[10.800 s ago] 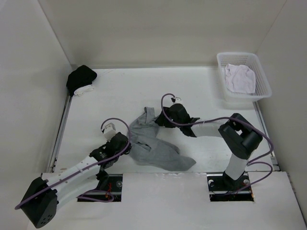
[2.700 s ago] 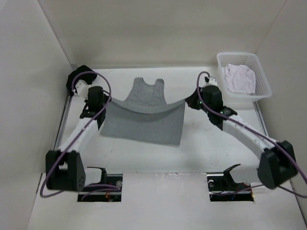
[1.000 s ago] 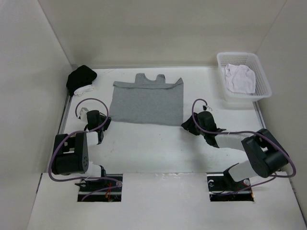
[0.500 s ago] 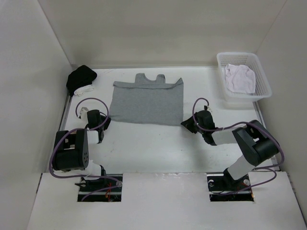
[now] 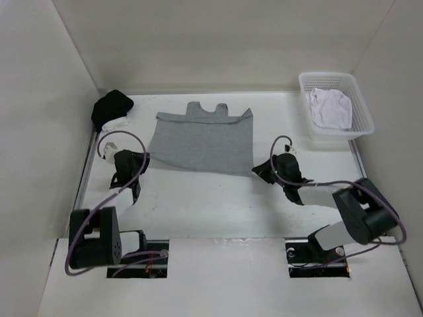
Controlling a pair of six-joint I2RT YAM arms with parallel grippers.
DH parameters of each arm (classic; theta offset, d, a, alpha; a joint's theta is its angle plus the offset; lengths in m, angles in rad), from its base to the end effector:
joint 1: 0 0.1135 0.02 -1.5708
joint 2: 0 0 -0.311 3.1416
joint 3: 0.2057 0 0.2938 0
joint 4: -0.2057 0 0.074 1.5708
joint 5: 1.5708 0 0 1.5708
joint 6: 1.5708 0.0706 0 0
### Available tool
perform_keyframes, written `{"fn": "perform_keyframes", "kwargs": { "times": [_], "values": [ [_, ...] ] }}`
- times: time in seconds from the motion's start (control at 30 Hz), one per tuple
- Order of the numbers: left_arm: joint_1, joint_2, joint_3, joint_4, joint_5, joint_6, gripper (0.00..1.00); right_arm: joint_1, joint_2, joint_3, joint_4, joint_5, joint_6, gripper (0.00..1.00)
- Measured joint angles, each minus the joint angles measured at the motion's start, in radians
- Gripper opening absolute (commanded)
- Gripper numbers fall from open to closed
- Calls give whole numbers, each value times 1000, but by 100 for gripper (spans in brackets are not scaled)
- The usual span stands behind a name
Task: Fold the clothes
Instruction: Fold the tank top
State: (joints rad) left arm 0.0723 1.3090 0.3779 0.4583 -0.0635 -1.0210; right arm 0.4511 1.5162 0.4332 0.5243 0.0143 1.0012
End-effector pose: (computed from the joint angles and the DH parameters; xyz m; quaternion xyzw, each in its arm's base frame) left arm 0.2869 0.0253 0.1532 -0.4574 0.7198 -0.2141 0.4764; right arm 0.2825 0.1357 0.1215 0.2409 0.8408 0.3172 0.3666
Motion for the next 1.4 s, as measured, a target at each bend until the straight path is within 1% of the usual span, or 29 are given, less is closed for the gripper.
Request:
{"fn": "perform_keyframes", "kwargs": {
  "times": [0.1, 0.2, 0.27, 0.33, 0.4, 0.47, 0.57, 0.63, 0.73, 0.77, 0.83, 0.87, 0.9, 0.93, 1.0, 1.07, 1.13, 1.2, 1.3, 1.4],
  "values": [
    [-1, -164, -6, -62, 7, 2, 0, 3, -164, -22, -69, 8, -37, 0],
    [-16, -378, -6, -161, 16, 4, 0, 32, -390, -22, -181, 42, -87, 0],
    [-37, -542, 12, -266, 17, 10, 0, 82, -582, -13, -307, 85, -126, 0],
    [-61, -688, 74, -399, 16, 29, 0, 151, -778, 24, -457, 140, -165, 0],
    [-84, -791, 177, -517, 15, 55, 0, 232, -940, 111, -617, 211, -201, 0],
    [-103, -860, 314, -612, 10, 84, 0, 317, -1033, 232, -754, 290, -234, 0],
    [-132, -927, 493, -684, -2, 116, 0, 467, -1096, 434, -883, 411, -274, 0],
    [-146, -960, 567, -705, -9, 129, 0, 566, -1099, 543, -928, 486, -297, 0],
    [-148, -979, 605, -721, -16, 142, 0, 674, -1078, 630, -955, 585, -334, 0],
    [-146, -977, 601, -728, -17, 143, 0, 690, -1059, 642, -955, 610, -350, 0],
    [-145, -963, 557, -731, -19, 144, 0, 677, -1003, 643, -954, 634, -379, 0],
    [-145, -951, 527, -731, -21, 143, 0, 649, -970, 635, -945, 628, -389, 0],
    [-145, -929, 489, -728, -24, 143, 0, 594, -930, 617, -926, 603, -398, 0],
    [-144, -903, 452, -721, -27, 142, 0, 530, -892, 592, -907, 569, -403, 0],
    [-139, -813, 372, -698, -36, 139, 0, 365, -806, 519, -847, 462, -402, 0],
    [-136, -691, 307, -660, -47, 135, 0, 198, -700, 444, -776, 335, -386, 0],
    [-134, -538, 266, -602, -65, 130, 0, 49, -549, 385, -686, 212, -357, 0],
    [-133, -356, 257, -529, -78, 125, 0, -43, -380, 368, -623, 129, -333, 0],
    [-127, -50, 296, -395, -95, 118, 0, -119, -107, 419, -528, 29, -310, 0],
    [-120, 214, 422, -330, -100, 116, 0, -163, 129, 566, -492, -43, -294, 0]
  ]
}}
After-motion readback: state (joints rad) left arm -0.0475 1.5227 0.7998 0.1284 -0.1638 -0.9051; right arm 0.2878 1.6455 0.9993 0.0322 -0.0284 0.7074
